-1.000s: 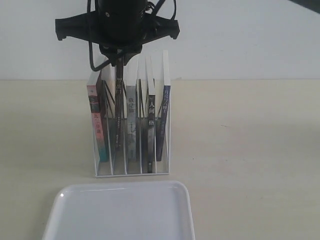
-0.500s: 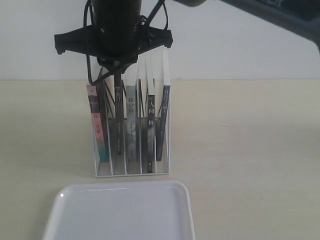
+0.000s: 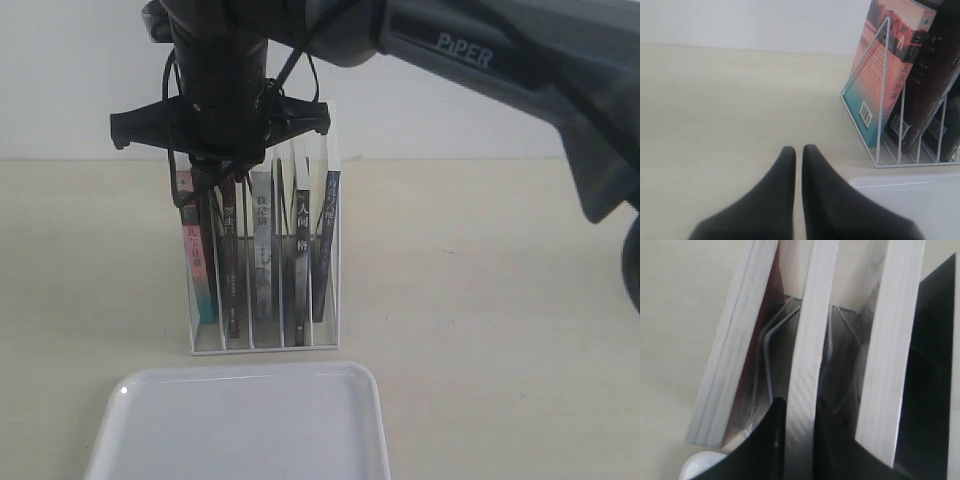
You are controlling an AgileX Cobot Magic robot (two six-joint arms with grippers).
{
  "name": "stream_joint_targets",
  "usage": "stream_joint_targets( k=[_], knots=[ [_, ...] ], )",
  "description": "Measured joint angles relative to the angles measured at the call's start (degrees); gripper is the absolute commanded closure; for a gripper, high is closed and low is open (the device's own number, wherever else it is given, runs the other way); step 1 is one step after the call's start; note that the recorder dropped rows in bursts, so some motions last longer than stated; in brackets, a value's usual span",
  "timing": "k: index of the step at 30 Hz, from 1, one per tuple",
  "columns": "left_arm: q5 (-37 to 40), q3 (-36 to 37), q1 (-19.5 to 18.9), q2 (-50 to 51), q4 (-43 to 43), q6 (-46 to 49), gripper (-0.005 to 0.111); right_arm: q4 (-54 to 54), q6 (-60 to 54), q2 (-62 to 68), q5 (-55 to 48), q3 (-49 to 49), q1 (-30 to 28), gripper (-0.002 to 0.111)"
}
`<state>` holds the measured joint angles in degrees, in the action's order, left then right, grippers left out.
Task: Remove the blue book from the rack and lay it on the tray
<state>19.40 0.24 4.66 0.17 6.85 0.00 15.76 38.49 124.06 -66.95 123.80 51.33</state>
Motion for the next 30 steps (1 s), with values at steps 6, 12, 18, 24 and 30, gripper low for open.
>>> stream_joint_targets(
  k=[6, 12, 18, 24, 30],
  knots=[
    [0.0, 0.0, 0.0, 0.0, 0.0, 0.0, 0.103, 0.0, 0.0, 0.5, 0.4, 0.0, 0.0, 0.108],
    [0.0, 0.0, 0.0, 0.0, 0.0, 0.0, 0.103, 0.0, 0.0, 0.5, 0.7, 0.0, 0.0, 0.108],
    [0.0, 0.0, 0.0, 0.0, 0.0, 0.0, 0.103, 0.0, 0.1, 0.5, 1.0, 0.0, 0.0, 0.067],
    [0.0, 0.0, 0.0, 0.0, 0.0, 0.0, 0.103, 0.0, 1.1, 0.5, 2.3, 0.0, 0.0, 0.051],
    [0.0, 0.0, 0.0, 0.0, 0.0, 0.0, 0.103, -0.5, 1.1, -0.4, 2.7, 0.0, 0.0, 0.051]
  ],
)
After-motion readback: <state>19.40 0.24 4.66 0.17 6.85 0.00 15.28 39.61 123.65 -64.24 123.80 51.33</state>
